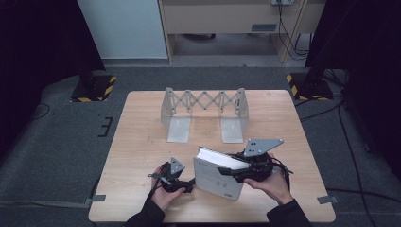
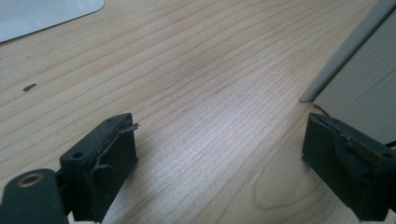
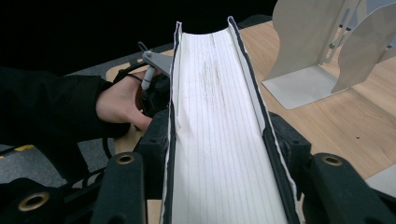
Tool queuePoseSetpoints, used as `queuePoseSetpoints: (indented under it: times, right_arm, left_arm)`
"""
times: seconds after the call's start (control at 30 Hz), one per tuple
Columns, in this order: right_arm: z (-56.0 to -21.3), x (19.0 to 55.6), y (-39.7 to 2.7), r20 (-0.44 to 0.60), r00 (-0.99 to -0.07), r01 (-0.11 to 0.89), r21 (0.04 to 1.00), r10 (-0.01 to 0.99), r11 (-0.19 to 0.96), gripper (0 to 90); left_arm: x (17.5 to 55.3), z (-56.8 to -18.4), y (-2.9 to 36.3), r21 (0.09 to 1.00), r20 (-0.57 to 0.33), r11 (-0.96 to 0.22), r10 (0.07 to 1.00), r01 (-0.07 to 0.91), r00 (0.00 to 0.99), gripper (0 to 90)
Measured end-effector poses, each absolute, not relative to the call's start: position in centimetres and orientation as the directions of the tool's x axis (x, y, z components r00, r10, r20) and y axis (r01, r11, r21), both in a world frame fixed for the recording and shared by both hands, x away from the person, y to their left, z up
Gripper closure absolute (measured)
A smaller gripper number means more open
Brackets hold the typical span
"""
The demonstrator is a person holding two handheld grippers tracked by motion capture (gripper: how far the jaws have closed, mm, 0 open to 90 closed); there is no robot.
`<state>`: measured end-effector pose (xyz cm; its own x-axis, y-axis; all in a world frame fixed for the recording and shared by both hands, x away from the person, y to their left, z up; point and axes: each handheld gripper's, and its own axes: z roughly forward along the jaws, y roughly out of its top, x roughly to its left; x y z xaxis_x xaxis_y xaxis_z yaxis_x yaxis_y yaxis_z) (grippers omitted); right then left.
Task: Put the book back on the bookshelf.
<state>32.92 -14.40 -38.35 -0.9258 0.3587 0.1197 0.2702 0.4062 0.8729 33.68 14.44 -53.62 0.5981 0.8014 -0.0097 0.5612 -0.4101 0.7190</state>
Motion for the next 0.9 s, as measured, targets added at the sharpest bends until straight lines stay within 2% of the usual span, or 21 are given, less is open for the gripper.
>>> queuePoseSetpoints:
  times: [0.23, 0.57, 0.9]
  right_arm:
    - [-38.9, 32.9, -13.9, 0.098, -0.922, 0.269, 0.858, 0.374, 0.438, 41.4]
    - [-38.8, 32.7, -13.9, 0.110, -0.923, 0.277, 0.856, 0.370, 0.437, 50.2]
    - [-38.6, 32.5, -13.7, 0.089, -0.909, 0.280, 0.854, 0.408, 0.439, 52.5]
  left_arm:
    - [33.7, -53.6, 14.4, 0.719, -0.008, -0.411, 0.802, 0.560, 0.598, 9.1]
    - [33.7, -53.6, 14.5, 0.719, -0.009, -0.413, 0.799, 0.560, 0.601, 9.1]
    - [34.0, -53.5, 15.6, 0.728, -0.028, -0.366, 0.828, 0.579, 0.560, 12.4]
